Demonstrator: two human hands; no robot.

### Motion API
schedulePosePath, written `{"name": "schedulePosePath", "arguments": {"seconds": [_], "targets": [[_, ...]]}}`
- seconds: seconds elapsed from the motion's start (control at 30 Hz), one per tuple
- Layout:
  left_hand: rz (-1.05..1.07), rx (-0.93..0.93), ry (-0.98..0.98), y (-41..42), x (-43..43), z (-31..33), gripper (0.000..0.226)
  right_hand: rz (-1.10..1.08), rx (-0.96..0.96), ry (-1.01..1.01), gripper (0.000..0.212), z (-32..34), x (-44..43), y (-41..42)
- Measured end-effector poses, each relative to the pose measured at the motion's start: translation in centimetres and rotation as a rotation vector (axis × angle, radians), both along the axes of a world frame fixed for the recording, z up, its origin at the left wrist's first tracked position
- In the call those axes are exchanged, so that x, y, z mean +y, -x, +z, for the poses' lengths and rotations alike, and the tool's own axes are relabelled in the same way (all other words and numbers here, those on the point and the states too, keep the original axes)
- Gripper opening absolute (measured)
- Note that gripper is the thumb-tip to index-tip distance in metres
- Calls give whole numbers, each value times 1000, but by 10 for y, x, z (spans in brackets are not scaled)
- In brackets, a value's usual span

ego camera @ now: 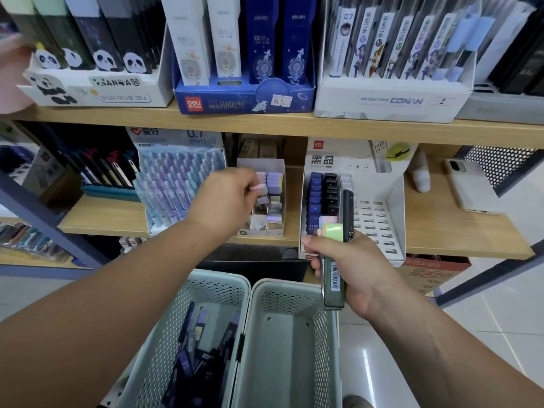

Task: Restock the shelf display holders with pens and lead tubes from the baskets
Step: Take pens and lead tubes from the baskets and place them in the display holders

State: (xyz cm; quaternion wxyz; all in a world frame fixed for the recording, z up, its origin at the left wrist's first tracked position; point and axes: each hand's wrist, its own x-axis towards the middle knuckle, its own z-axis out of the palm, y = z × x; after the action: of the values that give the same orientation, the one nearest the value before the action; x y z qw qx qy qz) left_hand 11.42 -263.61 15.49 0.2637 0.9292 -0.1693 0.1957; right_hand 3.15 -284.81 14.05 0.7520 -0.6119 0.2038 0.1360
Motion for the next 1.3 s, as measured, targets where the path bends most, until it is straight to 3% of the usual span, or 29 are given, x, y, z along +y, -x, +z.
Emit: {"name": "schedulePosePath", "arguments": {"seconds": [0.1, 0.27, 0.53, 0.63, 0.87, 1.3], "targets": [[-3, 17, -45, -10, -2, 9, 5, -6, 2, -20, 85, 0, -2, -1], [1, 104, -154, -24, -2, 22, 5, -23, -10, -46, 61, 0, -8, -2], [22, 199, -298, -32, -1, 32, 14, -1, -30, -38, 52, -1, -12, -2], [46, 161, -362, -31, -7, 26, 15, 11, -35, -44, 51, 1, -13, 1], [99, 9, -665, -27, -17, 13, 9, 95, -51, -116, 24, 8, -15, 4], [-29, 8, -546, -7, -1, 7, 10, 216, 0, -80, 17, 12, 1, 4]]}}
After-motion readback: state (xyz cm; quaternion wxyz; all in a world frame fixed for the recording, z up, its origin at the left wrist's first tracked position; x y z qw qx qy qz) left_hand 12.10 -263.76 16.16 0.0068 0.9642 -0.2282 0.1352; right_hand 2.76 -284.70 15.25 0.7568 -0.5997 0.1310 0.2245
